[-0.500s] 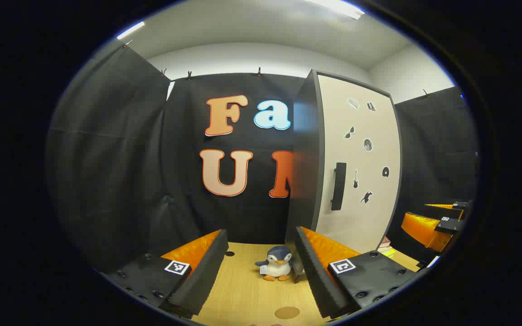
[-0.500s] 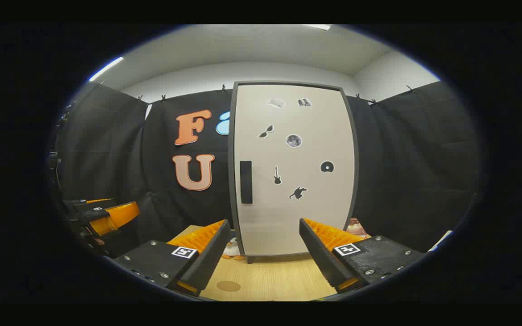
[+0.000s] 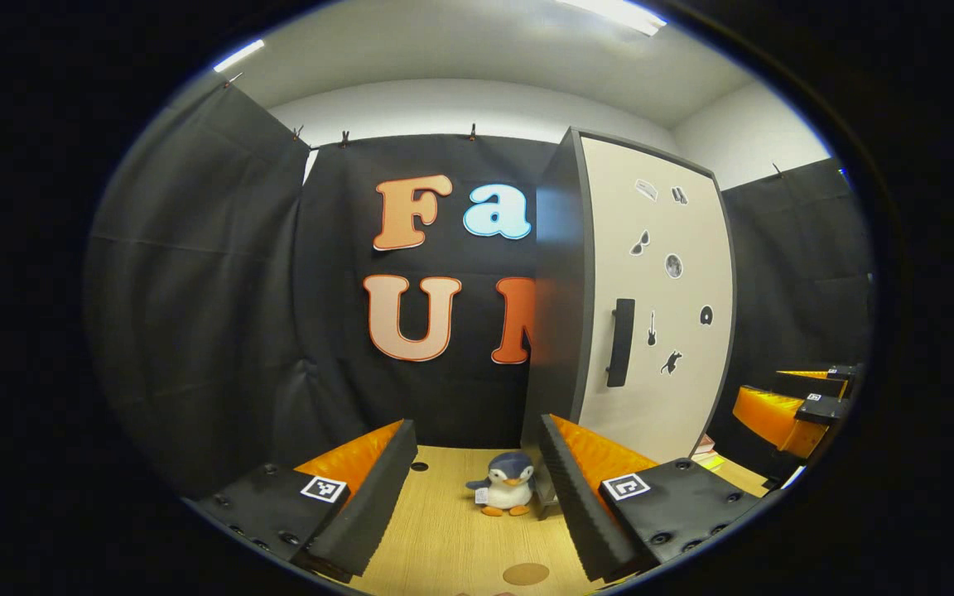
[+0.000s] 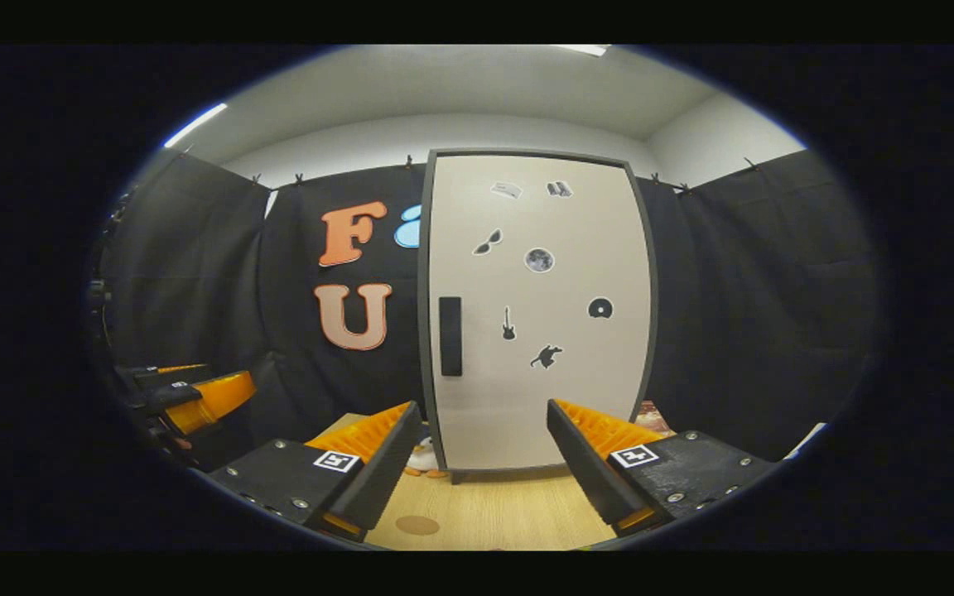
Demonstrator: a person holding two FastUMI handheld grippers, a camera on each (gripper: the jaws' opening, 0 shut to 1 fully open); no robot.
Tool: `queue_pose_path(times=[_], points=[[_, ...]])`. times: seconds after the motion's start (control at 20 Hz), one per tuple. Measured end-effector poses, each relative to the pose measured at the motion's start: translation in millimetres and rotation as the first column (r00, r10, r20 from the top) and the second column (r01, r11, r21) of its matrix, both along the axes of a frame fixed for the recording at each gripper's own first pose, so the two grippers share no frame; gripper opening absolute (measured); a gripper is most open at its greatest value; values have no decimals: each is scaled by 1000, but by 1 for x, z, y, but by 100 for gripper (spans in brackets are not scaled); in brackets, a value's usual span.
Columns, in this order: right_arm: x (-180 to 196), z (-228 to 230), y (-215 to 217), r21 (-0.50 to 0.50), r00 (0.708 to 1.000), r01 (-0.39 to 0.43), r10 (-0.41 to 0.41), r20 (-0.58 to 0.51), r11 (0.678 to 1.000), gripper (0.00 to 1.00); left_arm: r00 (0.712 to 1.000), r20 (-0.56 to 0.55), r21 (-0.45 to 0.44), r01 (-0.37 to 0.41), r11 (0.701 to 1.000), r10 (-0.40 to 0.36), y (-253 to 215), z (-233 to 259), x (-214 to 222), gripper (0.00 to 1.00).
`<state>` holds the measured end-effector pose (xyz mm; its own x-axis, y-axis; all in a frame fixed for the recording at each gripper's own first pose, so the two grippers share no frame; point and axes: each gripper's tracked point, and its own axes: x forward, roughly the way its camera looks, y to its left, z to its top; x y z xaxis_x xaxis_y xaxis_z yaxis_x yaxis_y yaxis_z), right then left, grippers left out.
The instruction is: Open the cabinet door with the right hand, grasp the bottle in the cabinet with the left hand and place it on the coaster, then close the cabinet door with the right hand.
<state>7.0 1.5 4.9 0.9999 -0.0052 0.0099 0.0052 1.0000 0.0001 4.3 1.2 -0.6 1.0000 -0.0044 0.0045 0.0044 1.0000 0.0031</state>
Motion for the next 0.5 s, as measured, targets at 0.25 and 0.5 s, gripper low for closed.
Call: queue_pose_path(times=[0.25, 0.5], points=[[5, -1, 0, 9, 1000, 1, -1, -4, 1000, 94, 1000, -5, -3, 1, 1000, -1, 1, -2, 1, 99], [13, -1, 3, 5, 1000, -6, 6, -8, 1000, 94, 1000, -3, -11, 12, 1000, -12, 0, -4, 3, 96]])
